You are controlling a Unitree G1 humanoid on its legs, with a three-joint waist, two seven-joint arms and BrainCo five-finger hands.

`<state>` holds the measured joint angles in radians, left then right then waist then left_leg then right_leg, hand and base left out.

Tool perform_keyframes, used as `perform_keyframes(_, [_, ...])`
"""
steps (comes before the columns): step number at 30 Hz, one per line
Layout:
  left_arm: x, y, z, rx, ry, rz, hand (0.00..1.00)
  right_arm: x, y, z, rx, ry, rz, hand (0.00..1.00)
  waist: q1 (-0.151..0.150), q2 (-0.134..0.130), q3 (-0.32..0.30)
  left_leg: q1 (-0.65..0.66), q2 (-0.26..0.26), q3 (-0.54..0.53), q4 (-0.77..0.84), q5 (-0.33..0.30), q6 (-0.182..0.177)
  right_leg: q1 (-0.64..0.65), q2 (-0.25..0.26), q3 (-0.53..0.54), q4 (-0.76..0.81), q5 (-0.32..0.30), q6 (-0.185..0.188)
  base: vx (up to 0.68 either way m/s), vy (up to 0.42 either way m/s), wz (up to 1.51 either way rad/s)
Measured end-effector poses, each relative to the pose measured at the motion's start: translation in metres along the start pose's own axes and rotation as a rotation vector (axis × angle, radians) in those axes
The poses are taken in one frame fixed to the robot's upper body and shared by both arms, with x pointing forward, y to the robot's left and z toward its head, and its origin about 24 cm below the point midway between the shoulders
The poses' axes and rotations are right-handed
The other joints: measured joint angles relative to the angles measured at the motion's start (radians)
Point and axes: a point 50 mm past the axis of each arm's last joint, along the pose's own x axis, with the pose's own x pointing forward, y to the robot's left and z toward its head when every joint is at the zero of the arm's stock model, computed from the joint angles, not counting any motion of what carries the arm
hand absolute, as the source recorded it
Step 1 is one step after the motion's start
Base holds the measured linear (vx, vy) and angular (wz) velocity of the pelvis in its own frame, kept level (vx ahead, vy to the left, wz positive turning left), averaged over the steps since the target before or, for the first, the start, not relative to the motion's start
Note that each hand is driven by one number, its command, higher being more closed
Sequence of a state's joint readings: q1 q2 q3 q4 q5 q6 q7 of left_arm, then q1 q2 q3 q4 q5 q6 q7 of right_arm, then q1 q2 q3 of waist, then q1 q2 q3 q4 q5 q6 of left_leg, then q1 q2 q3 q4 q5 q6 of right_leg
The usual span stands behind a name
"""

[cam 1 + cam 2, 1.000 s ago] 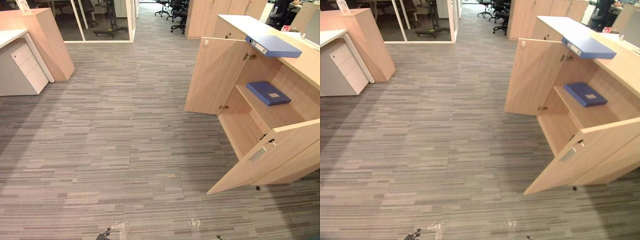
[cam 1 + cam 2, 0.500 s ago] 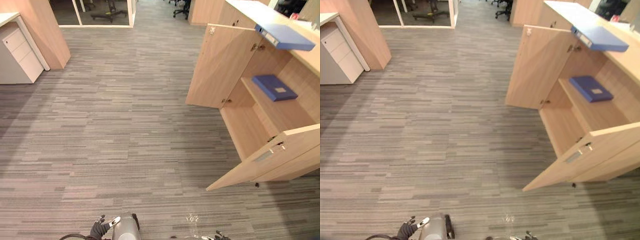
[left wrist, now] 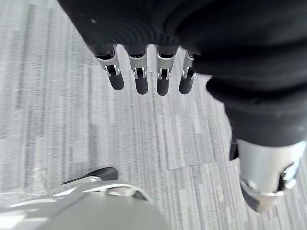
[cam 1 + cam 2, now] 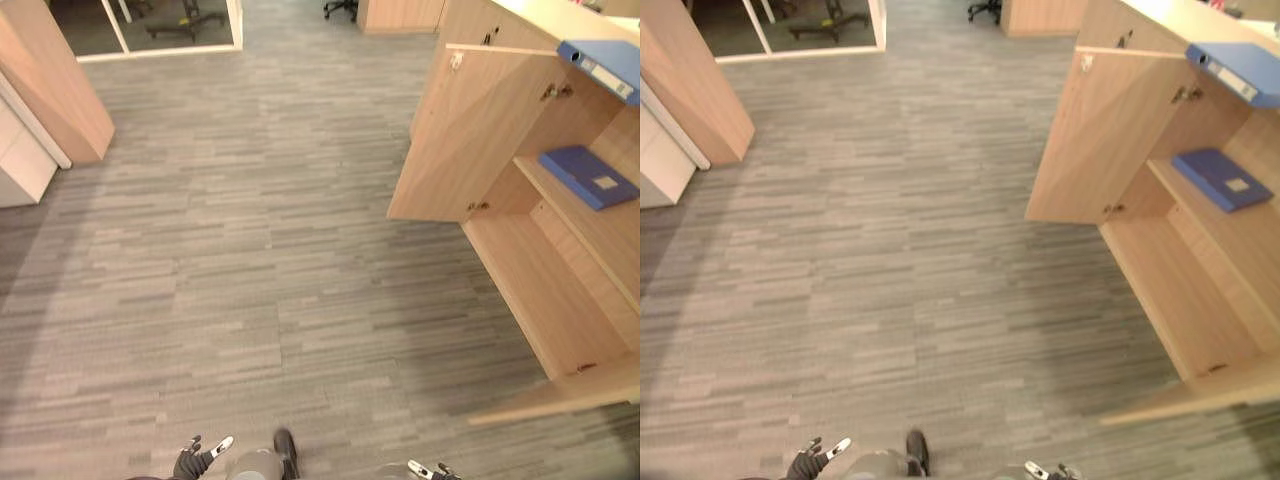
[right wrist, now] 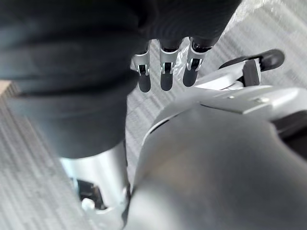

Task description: Walk over to the cabinet, pick up the folder, carry it to the office cabinet, place the folder inside the office cabinet, then close the office cabinet door

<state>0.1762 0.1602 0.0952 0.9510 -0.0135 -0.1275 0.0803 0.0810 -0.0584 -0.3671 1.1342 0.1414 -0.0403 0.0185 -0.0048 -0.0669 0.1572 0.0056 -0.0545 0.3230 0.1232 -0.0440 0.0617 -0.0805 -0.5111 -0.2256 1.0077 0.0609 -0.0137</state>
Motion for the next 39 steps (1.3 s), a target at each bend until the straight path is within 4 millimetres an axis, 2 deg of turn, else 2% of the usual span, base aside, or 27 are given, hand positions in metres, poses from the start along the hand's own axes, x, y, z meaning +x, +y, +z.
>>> perform_keyframes(1, [0.001, -0.003, 0.002, 0.026, -0.009, -0.018, 0.00, 0.001, 0.004, 0.004, 0.004, -0.013, 0.009, 0.00, -0.008, 0.009, 0.000, 0.060, -0.001, -0.011, -0.033, -0.008, -0.001, -0.021, 0.004, -0.086, 0.056, -0.093, 0.007, 0.49, 0.191, 0.10])
perform_keyframes(3, [0.003, -0.007, 0.010, 0.070, -0.031, -0.045, 0.00, 0.003, 0.011, 0.015, -0.012, -0.043, 0.003, 0.00, -0.007, 0.015, 0.000, 0.141, 0.007, -0.016, -0.083, -0.014, -0.011, -0.050, 0.035, -0.240, -0.016, -0.228, 0.032, 0.39, 0.066, 0.07])
perform_keyframes(5, [0.004, -0.013, 0.015, 0.093, -0.047, -0.070, 0.00, 0.004, 0.020, 0.025, -0.027, -0.077, 0.012, 0.00, -0.009, 0.031, 0.010, 0.184, 0.034, -0.015, -0.086, -0.025, -0.028, -0.066, 0.089, -0.332, -0.209, -0.270, 0.050, 0.35, -0.072, 0.06])
perform_keyframes(7, [0.005, -0.023, 0.021, 0.112, -0.067, -0.104, 0.00, 0.005, 0.027, 0.033, -0.029, -0.102, 0.024, 0.00, -0.011, 0.062, 0.023, 0.215, 0.080, -0.008, -0.090, -0.044, -0.058, -0.090, 0.170, -0.350, -0.456, -0.253, 0.049, 0.28, -0.126, 0.04])
perform_keyframes(8, [0.005, -0.025, 0.021, 0.123, -0.076, -0.115, 0.00, 0.005, 0.032, 0.035, -0.023, -0.109, 0.037, 0.00, -0.009, 0.066, 0.021, 0.239, 0.095, 0.006, -0.113, -0.057, -0.078, -0.098, 0.208, -0.348, -0.619, -0.181, 0.048, 0.24, -0.128, -0.05])
perform_keyframes(9, [0.005, -0.024, 0.021, 0.126, -0.077, -0.114, 0.00, 0.005, 0.035, 0.034, -0.027, -0.107, 0.046, 0.00, -0.006, 0.061, 0.020, 0.256, 0.095, 0.013, -0.122, -0.063, -0.087, -0.105, 0.214, -0.346, -0.683, -0.141, 0.044, 0.24, -0.162, -0.18])
perform_keyframes(11, [0.004, -0.025, 0.015, 0.128, -0.051, -0.114, 0.00, 0.005, 0.032, 0.031, -0.034, -0.101, 0.043, 0.00, -0.020, 0.045, 0.001, 0.314, 0.108, 0.023, -0.117, -0.109, -0.151, -0.109, 0.226, -0.331, -0.749, 0.033, -0.010, 0.31, -0.249, -0.23])
perform_keyframes(12, [0.004, -0.028, 0.011, 0.124, -0.037, -0.120, 0.00, 0.005, 0.029, 0.034, -0.039, -0.108, 0.039, 0.00, -0.023, 0.066, -0.004, 0.322, 0.130, 0.029, -0.114, -0.121, -0.166, -0.113, 0.245, -0.332, -0.731, 0.027, -0.036, 0.38, -0.299, -0.32])
perform_keyframes(13, [0.001, -0.036, 0.004, 0.110, -0.009, -0.135, 0.00, 0.005, 0.022, 0.038, -0.049, -0.116, 0.026, 0.00, -0.030, 0.118, -0.019, 0.323, 0.193, 0.053, -0.091, -0.144, -0.199, -0.115, 0.305, -0.335, -0.717, -0.022, -0.041, 0.50, -0.395, -0.42])
perform_keyframes(14, [0.001, -0.039, 0.004, 0.081, -0.003, -0.133, 0.00, 0.006, 0.017, 0.037, -0.048, -0.108, 0.015, 0.00, -0.030, 0.142, -0.028, 0.301, 0.249, 0.056, -0.003, -0.166, -0.220, -0.109, 0.357, -0.339, -0.723, -0.056, -0.054, 0.51, -0.425, -0.43])
perform_keyframes(15, [0.001, -0.038, 0.004, 0.066, -0.003, -0.124, 0.00, 0.006, 0.017, 0.034, -0.040, -0.100, 0.013, 0.00, -0.031, 0.139, -0.032, 0.270, 0.277, 0.052, 0.070, -0.168, -0.220, -0.104, 0.378, -0.341, -0.734, -0.064, -0.056, 0.52, -0.495, -0.41])
perform_keyframes(16, [0.003, -0.032, 0.006, 0.010, -0.001, -0.088, 0.00, 0.005, 0.014, 0.027, -0.003, -0.074, -0.003, 0.00, -0.036, 0.127, -0.034, 0.162, 0.366, 0.027, 0.341, -0.160, -0.206, -0.053, 0.441, -0.343, -0.803, -0.072, -0.063, 0.43, -0.441, -0.38])
perform_keyframes(17, [0.004, -0.031, 0.007, -0.046, 0.000, -0.069, 0.00, 0.005, 0.010, 0.025, 0.011, -0.065, -0.015, 0.00, -0.036, 0.133, -0.020, 0.078, 0.454, 0.003, 0.587, -0.112, -0.150, 0.012, 0.502, -0.337, -0.855, -0.079, -0.073, 0.42, -0.416, -0.38])
perform_keyframes(18, [0.004, -0.030, 0.008, -0.074, -0.002, -0.059, 0.00, 0.005, 0.006, 0.023, 0.013, -0.060, -0.026, 0.00, -0.034, 0.132, -0.013, 0.039, 0.494, -0.008, 0.707, -0.103, -0.134, 0.041, 0.530, -0.326, -0.872, -0.085, -0.081, 0.31, -0.276, -0.36])
perform_keyframes(20, [0.004, -0.026, 0.009, -0.138, -0.007, -0.027, 0.00, 0.004, 0.000, 0.016, 0.010, -0.028, -0.045, 0.00, -0.025, 0.124, -0.009, -0.055, 0.527, -0.036, 0.937, -0.129, -0.127, 0.109, 0.579, -0.283, -0.898, -0.116, -0.099, 0.35, -0.195, -0.52])
perform_keyframes(22, [0.004, -0.024, 0.014, -0.182, -0.024, -0.005, 0.00, 0.004, -0.005, 0.009, 0.009, 0.004, -0.058, 0.00, -0.010, 0.112, -0.005, -0.145, 0.463, -0.054, 0.946, -0.170, -0.127, 0.155, 0.594, -0.221, -0.921, -0.131, -0.095, 0.39, -0.113, -0.78])
perform_keyframes(24, [0.004, -0.023, 0.018, -0.212, -0.043, 0.011, 0.00, 0.004, -0.007, 0.007, 0.007, 0.020, -0.064, 0.00, 0.008, 0.107, 0.002, -0.207, 0.399, -0.078, 0.838, -0.199, -0.135, 0.193, 0.601, -0.159, -0.951, -0.133, -0.089, 0.36, -0.033, -1.00])
perform_keyframes(26, [0.004, -0.023, 0.019, -0.230, -0.048, 0.025, 0.00, 0.003, -0.007, 0.005, 0.008, 0.026, -0.065, 0.00, 0.009, 0.102, 0.005, -0.235, 0.320, -0.157, 0.609, -0.204, -0.144, 0.230, 0.600, -0.104, -0.972, -0.139, -0.078, 0.33, 0.032, -0.99])
perform_keyframes(27, [0.004, -0.023, 0.019, -0.247, -0.048, 0.034, 0.00, 0.003, -0.006, 0.007, 0.005, 0.020, -0.061, 0.00, 0.011, 0.100, 0.010, -0.235, 0.268, -0.249, 0.434, -0.194, -0.157, 0.259, 0.598, -0.061, -0.986, -0.146, -0.068, 0.35, 0.111, -0.94])
perform_keyframes(29, [0.003, -0.024, 0.017, -0.288, -0.042, 0.053, 0.00, 0.003, -0.005, 0.008, 0.004, 0.008, -0.057, 0.00, 0.015, 0.101, 0.010, -0.226, 0.193, -0.471, 0.133, -0.134, -0.192, 0.288, 0.591, 0.019, -1.004, -0.166, -0.043, 0.44, 0.200, -1.15])
perform_keyframes(32, [0.003, -0.023, 0.017, -0.291, -0.041, 0.062, 0.00, 0.003, -0.004, 0.006, -0.020, 0.008, -0.054, 0.00, 0.022, 0.097, 0.008, -0.215, 0.168, -0.505, 0.125, -0.031, -0.176, 0.319, 0.565, 0.094, -0.983, -0.198, -0.002, 0.47, 0.267, -0.88])
perform_keyframes(33, [0.003, -0.023, 0.016, -0.289, -0.038, 0.062, 0.00, 0.003, -0.003, 0.007, -0.020, 0.003, -0.052, 0.00, 0.023, 0.098, 0.007, -0.191, 0.159, -0.473, 0.133, 0.041, -0.168, 0.322, 0.537, 0.123, -0.944, -0.231, 0.043, 0.50, 0.343, -0.95])
perform_keyframes(35, [0.004, -0.024, 0.017, -0.277, -0.040, 0.056, 0.00, 0.003, 0.000, 0.008, -0.011, -0.006, -0.046, 0.00, 0.025, 0.089, 0.013, -0.145, 0.136, -0.389, 0.164, 0.026, -0.135, 0.282, 0.468, 0.135, -0.785, -0.278, 0.099, 0.38, 0.319, -1.04])
perform_keyframes(36, [0.004, -0.023, 0.016, -0.269, -0.033, 0.056, 0.00, 0.004, 0.001, 0.011, -0.009, -0.018, -0.037, 0.00, 0.028, 0.084, 0.014, -0.097, 0.126, -0.325, 0.152, -0.005, -0.109, 0.201, 0.418, 0.111, -0.591, -0.288, 0.106, 0.30, 0.386, -1.14])
perform_keyframes(37, [0.005, -0.018, 0.014, -0.245, -0.026, 0.060, 0.00, 0.004, 0.005, 0.013, -0.005, -0.030, -0.025, 0.00, 0.030, 0.076, 0.014, -0.047, 0.103, -0.274, 0.126, -0.028, -0.088, 0.129, 0.339, 0.026, -0.400, -0.273, 0.078, 0.35, 0.457, -1.08])
perform_keyframes(38, [0.005, -0.016, 0.013, -0.224, -0.022, 0.057, 0.00, 0.004, 0.007, 0.014, -0.002, -0.036, -0.021, 0.00, 0.022, 0.069, 0.014, -0.019, 0.089, -0.254, 0.119, -0.038, -0.075, 0.108, 0.290, -0.036, -0.333, -0.256, 0.047, 0.25, 0.365, -0.79])
perform_keyframes(39, [0.005, -0.015, 0.010, -0.185, -0.012, 0.048, 0.00, 0.003, 0.006, 0.015, -0.003, -0.044, -0.021, 0.00, 0.010, 0.067, 0.014, 0.028, 0.069, -0.224, 0.101, -0.057, -0.056, 0.099, 0.203, -0.165, -0.252, -0.222, -0.006, 0.21, 0.265, -0.52])
